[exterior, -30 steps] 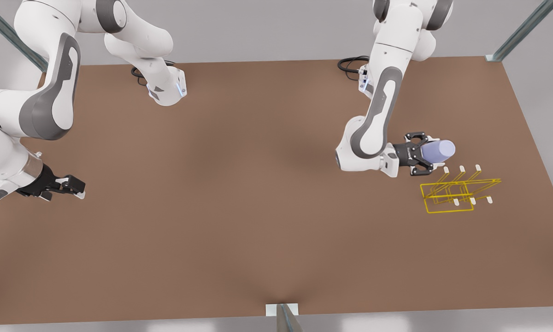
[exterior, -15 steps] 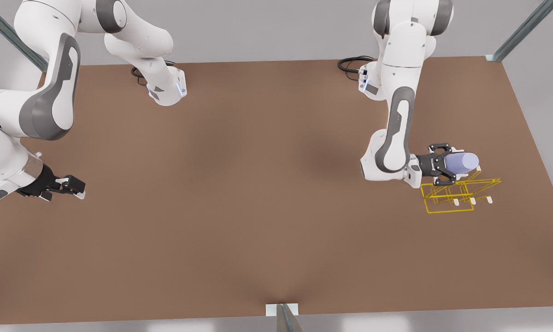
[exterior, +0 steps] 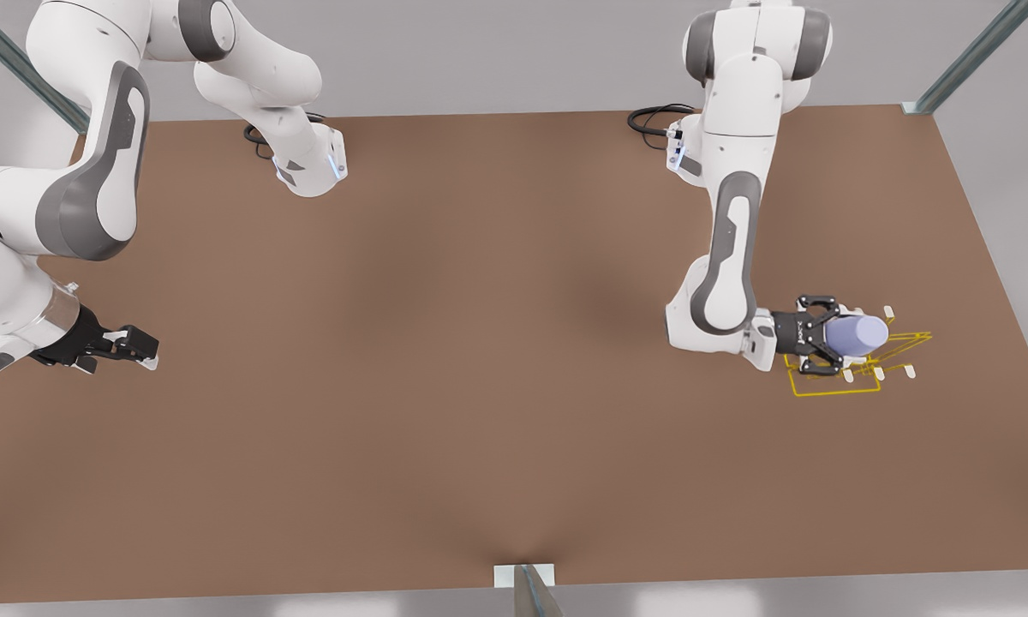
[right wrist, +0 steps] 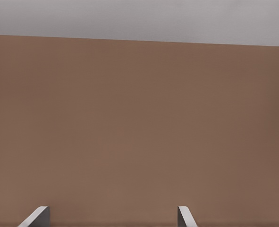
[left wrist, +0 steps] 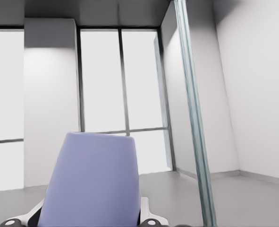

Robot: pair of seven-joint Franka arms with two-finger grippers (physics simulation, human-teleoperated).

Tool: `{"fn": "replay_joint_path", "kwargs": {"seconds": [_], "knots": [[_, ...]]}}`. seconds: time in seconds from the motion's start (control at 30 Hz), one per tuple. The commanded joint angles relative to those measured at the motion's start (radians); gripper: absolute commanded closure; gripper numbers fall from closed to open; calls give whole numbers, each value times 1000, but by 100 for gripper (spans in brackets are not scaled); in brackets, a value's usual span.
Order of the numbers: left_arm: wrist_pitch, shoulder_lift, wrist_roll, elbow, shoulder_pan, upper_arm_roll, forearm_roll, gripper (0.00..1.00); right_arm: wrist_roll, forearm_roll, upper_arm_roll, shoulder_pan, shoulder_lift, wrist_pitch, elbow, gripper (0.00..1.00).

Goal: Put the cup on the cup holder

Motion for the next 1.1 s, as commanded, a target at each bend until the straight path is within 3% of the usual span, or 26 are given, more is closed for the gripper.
{"fn": "replay_joint_path", "kwargs": {"seconds": [0.0,0.43,1.07], "knots": [[29,18,10,17,18,5,18,26,-1,1,0,0,-1,0,1,0],[80,168,16,134,73,4,7,26,-1,1,0,2,-1,-2,1,0],[129,225,-7,189,142,4,37,26,-1,-4,-2,5,-10,-10,1,0]]}}
